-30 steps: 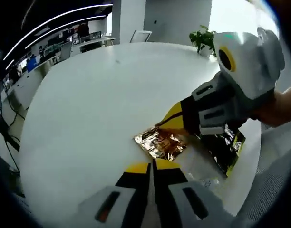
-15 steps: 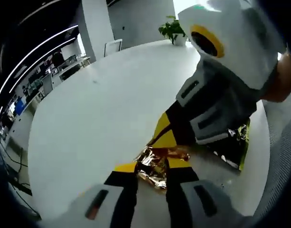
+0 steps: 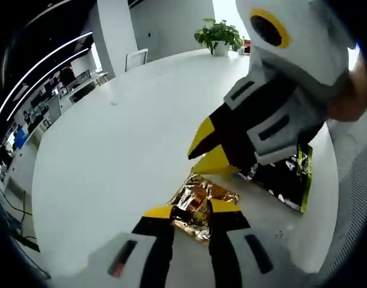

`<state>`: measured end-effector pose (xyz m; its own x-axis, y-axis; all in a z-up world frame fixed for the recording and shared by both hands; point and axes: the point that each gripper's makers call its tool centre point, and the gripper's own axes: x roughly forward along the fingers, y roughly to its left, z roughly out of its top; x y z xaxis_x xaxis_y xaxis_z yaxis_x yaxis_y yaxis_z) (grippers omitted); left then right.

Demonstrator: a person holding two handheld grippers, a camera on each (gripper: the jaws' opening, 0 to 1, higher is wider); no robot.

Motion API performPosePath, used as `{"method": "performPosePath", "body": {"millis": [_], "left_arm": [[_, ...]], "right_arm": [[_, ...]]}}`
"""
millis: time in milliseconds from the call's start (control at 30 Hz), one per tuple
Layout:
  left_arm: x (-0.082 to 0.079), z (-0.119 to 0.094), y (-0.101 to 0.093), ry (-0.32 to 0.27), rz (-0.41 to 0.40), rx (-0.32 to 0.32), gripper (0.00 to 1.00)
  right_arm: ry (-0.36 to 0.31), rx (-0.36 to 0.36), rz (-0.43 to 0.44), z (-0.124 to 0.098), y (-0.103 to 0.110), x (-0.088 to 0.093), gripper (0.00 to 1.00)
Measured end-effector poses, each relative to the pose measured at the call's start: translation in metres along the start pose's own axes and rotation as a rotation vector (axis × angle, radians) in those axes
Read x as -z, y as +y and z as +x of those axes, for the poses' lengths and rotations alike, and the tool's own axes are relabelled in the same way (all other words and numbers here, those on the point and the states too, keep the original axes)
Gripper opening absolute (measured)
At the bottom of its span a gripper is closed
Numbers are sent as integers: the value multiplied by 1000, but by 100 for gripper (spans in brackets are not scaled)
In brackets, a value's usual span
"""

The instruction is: Arrange the skincare products in the storage area until every visible bottle or jar stands upright without overlapping.

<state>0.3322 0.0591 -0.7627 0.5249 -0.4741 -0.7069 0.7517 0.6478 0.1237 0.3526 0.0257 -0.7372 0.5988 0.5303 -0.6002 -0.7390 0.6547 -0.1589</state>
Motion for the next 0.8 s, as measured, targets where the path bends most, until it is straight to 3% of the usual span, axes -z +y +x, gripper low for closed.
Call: {"method": "performPosePath", "body": {"millis": [200, 333, 800], "left_arm": [[0, 0, 0, 3, -3, 1, 22], [1, 0, 1, 6, -8, 1, 23], [3, 1, 7, 14, -17, -20, 28]], "right_arm": [[-32, 8, -19, -19, -7, -8, 19], [-55, -15, -25, -23, -2, -3, 24], [-47, -27, -22, -36, 3, 8, 26]]}}
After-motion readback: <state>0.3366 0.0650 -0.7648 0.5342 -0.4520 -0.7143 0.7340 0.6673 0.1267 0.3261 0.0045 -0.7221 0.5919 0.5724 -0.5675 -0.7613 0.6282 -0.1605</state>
